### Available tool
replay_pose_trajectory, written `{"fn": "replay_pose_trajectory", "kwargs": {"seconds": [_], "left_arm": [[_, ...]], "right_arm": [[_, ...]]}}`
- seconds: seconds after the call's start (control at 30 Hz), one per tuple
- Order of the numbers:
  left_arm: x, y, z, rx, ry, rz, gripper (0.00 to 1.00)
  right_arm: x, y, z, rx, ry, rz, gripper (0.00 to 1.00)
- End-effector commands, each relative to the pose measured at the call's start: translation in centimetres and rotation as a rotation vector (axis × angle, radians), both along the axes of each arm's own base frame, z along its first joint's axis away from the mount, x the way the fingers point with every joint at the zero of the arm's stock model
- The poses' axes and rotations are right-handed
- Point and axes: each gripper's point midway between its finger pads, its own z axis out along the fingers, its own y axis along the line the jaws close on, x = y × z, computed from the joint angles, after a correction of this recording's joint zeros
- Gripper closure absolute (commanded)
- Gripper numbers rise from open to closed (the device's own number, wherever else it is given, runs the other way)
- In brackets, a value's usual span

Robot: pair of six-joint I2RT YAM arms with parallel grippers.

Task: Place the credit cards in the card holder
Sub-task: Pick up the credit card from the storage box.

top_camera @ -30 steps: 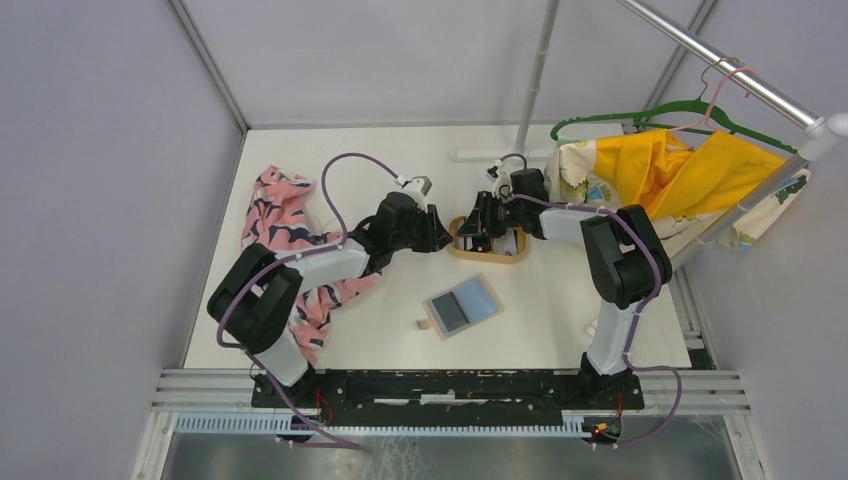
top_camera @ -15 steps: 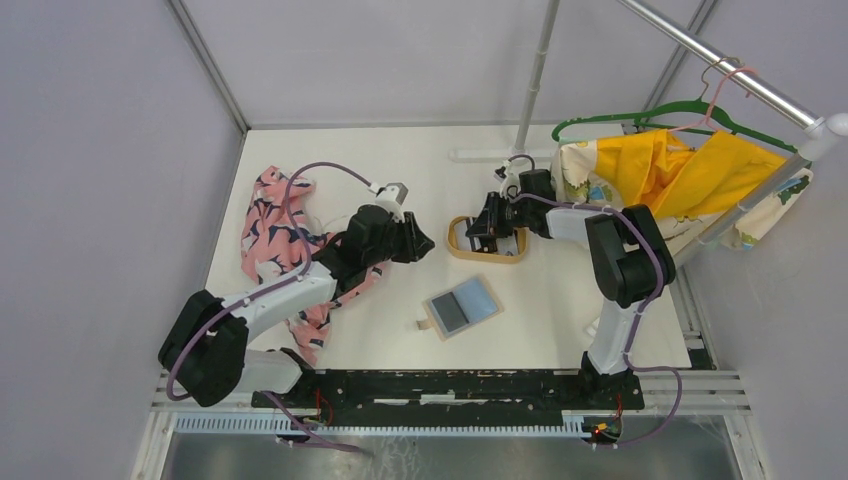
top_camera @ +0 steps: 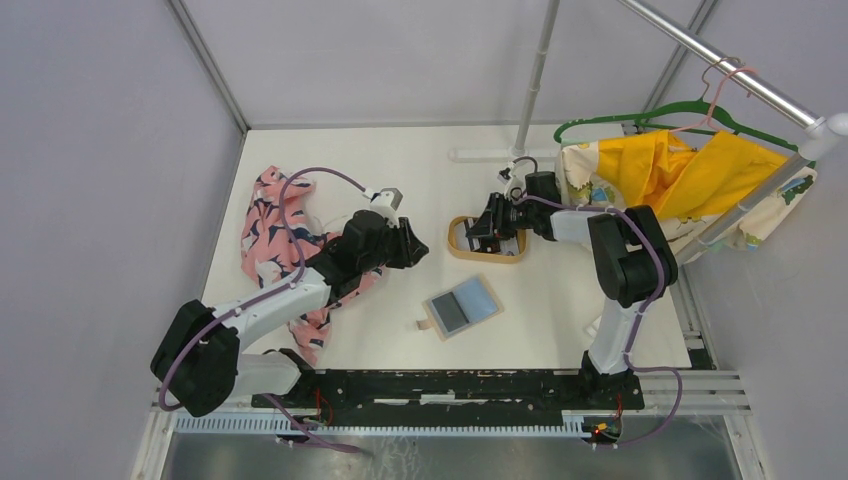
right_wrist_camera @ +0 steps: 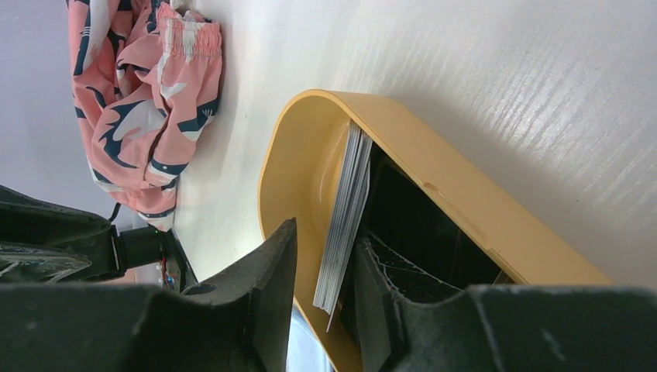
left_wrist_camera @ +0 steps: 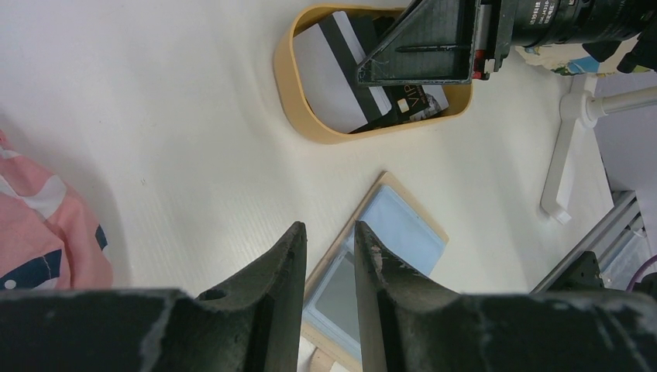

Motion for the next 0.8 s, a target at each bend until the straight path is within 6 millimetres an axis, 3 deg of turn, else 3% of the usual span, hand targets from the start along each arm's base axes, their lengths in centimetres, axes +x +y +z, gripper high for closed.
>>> {"fn": "replay_pose_trajectory", "kwargs": {"seconds": [0.0,0.37,0.77], "left_arm": [[0.1,0.0,1.2,-0.014,-0.043,-0.003,0.64],[-0.1,0.1,1.0,-0.013,-0.037,-0.005,0.64],[-0.4,0.2,1.5,-0.027,-0.044,-0.004,0.64]], "right_arm": [[0.4,-0.7,1.8,0.026,-0.043,-0.014,0.63],[0.8,-2.1,2.3,0.039,-0.045,-0.05,0.69],[1.4,-3.3,2.4,0.002,-0.068,-0.097,0.94]]}}
